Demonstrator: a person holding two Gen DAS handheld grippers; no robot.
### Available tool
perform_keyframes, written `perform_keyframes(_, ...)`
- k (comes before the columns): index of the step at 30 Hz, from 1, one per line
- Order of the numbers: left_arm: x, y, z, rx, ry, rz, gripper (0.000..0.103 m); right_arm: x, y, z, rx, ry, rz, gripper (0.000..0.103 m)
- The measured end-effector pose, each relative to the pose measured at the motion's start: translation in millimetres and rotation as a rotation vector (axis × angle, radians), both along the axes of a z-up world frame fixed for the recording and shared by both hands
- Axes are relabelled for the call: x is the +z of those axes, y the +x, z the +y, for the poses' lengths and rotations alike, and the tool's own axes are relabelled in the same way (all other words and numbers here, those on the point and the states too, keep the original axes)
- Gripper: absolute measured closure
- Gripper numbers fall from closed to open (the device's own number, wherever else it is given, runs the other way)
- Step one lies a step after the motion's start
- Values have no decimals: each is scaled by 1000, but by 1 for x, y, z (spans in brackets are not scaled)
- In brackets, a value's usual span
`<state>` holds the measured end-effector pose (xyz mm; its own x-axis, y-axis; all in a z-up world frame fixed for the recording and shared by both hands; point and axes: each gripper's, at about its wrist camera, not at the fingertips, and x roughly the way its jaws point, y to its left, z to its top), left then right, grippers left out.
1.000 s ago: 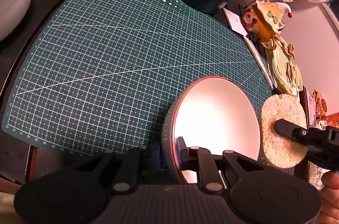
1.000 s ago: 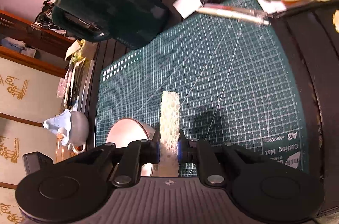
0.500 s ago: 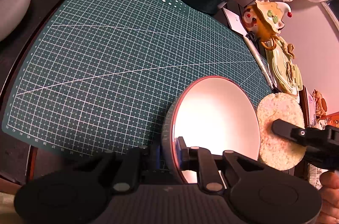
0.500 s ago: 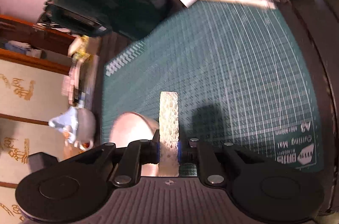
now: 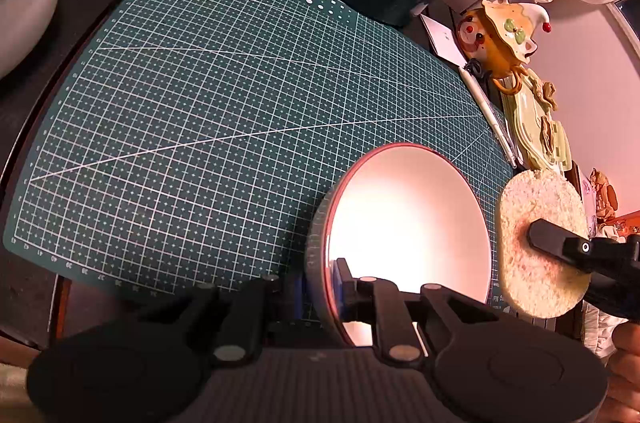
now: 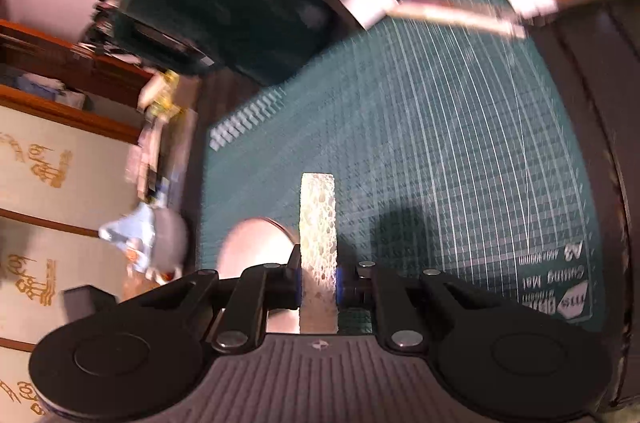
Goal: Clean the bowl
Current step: 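Rub the sponge up and down the bowl's outer wall with the right tool, then scrub the bowl's outer side with the sponge while the left tool holds the bowl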
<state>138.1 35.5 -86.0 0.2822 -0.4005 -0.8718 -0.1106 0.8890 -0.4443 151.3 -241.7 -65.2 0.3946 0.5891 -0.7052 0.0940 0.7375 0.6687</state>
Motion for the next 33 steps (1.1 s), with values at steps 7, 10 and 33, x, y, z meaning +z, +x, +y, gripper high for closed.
perform_keyframes(7,1,-1,-2,-4,6,-3,88,-24,8,6,8,-22,77,89)
perform_keyframes(10,1,-1,-2,-5,5,-3,88,-36,10,13,22,-32,119,89)
perform_keyframes(33,1,0,-2,-4,9,-2,88,-19,6,23,61,-262,19,88)
